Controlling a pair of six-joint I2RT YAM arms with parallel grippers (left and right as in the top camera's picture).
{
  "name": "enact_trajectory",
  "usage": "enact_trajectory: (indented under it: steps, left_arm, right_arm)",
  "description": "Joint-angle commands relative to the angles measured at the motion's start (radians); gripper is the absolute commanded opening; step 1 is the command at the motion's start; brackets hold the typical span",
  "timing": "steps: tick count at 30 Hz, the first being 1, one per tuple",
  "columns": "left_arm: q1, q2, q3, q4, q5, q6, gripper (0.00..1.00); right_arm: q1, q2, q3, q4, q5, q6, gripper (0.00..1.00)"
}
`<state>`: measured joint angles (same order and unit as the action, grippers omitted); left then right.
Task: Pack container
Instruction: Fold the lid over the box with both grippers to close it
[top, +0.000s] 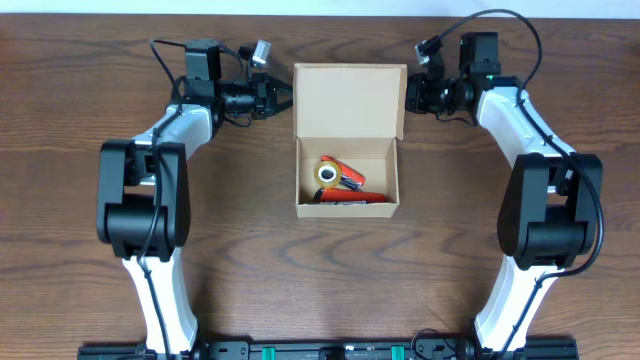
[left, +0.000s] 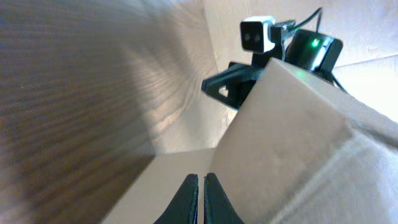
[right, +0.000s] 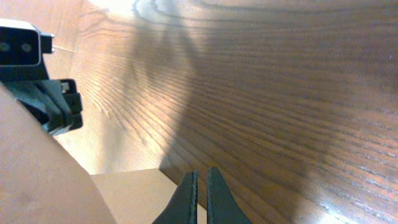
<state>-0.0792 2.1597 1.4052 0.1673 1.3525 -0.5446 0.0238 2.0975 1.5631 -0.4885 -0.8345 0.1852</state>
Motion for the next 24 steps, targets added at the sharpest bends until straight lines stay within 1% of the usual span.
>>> enact_trajectory:
  steps: [1,4,5,7,11,15,18,19,21,22,24]
  left_arm:
    - [-0.011,-0.071,0.017,-0.104,-0.027,0.135,0.06]
    - [-0.022,-0.121,0.017,-0.311,-0.107,0.309,0.06]
    - [-0.027,-0.142,0.017,-0.389,-0.140,0.375,0.06]
    - [-0.033,-0.172,0.017,-0.500,-0.185,0.468,0.06]
    - [-0.040,-0.224,0.017,-0.644,-0.238,0.578,0.06]
    - [-0.059,-0.277,0.017,-0.761,-0.297,0.653,0.06]
    - [-0.085,-0.314,0.017,-0.875,-0.382,0.714,0.06]
    - [-0.097,-0.327,0.017,-0.924,-0.428,0.742,0.06]
    - [-0.131,-0.353,0.017,-1.035,-0.585,0.787,0.06]
    - [-0.148,-0.364,0.017,-1.081,-0.678,0.801,0.06]
    - [-0.183,-0.388,0.017,-1.144,-0.890,0.789,0.08]
  right_arm:
    - [-0.002,0.000,0.058,-0.043,-0.015,-0.061,0.01]
    - [0.001,-0.008,0.081,-0.121,-0.006,-0.105,0.01]
    - [0.003,-0.016,0.084,-0.145,0.009,-0.118,0.01]
    - [0.014,-0.037,0.086,-0.192,0.061,-0.144,0.01]
    - [0.038,-0.097,0.086,-0.251,0.130,-0.179,0.01]
    - [0.064,-0.169,0.086,-0.317,0.181,-0.203,0.01]
    - [0.084,-0.222,0.086,-0.391,0.212,-0.227,0.01]
    - [0.092,-0.239,0.086,-0.420,0.233,-0.237,0.01]
    - [0.114,-0.277,0.086,-0.483,0.307,-0.261,0.01]
    - [0.127,-0.294,0.086,-0.508,0.360,-0.262,0.01]
    - [0.160,-0.330,0.086,-0.552,0.481,-0.262,0.01]
